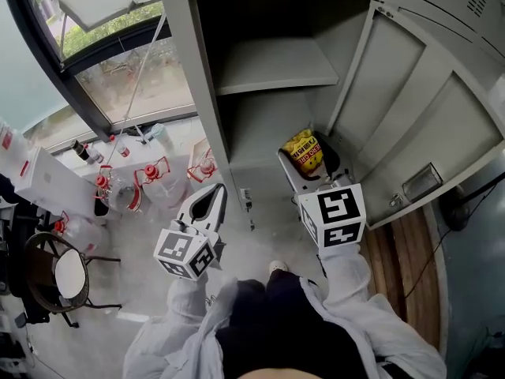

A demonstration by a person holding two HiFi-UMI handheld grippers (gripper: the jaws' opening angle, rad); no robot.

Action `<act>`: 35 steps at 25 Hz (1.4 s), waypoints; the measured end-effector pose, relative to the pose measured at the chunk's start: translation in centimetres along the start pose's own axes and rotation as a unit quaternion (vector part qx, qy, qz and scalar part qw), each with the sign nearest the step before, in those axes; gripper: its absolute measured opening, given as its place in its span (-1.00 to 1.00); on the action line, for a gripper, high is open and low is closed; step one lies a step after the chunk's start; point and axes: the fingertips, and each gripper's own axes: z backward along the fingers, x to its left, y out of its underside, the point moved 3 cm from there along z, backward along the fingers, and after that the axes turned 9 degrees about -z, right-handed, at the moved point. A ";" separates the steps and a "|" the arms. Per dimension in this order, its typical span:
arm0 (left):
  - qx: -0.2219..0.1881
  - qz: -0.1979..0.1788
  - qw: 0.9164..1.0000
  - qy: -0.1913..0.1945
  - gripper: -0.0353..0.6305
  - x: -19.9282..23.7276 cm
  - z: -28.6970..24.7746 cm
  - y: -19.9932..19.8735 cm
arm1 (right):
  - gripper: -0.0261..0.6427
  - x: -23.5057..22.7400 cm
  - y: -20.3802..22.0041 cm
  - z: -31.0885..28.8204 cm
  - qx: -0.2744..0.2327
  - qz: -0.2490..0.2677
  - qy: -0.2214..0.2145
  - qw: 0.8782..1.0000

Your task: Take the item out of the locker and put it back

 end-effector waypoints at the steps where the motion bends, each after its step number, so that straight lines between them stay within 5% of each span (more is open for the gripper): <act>1: 0.000 0.002 1.000 0.001 -0.86 0.0 0.0 0.0 | -0.05 0.0 0.3 0.8 -0.001 -0.002 0.004 1.000; 19: 0.005 0.024 1.000 -0.003 -0.86 0.0 0.8 1.1 | -0.06 -0.1 7.4 7.2 0.065 -0.037 0.049 0.996; 27: 0.006 0.017 1.000 -0.013 -0.86 0.6 1.6 0.5 | -0.06 0.8 5.1 5.4 0.033 -0.029 0.021 0.999; 35: -0.011 0.000 1.000 -0.026 -0.86 1.7 1.9 -1.6 | -0.07 1.2 -3.8 1.1 -0.058 0.042 -0.020 0.997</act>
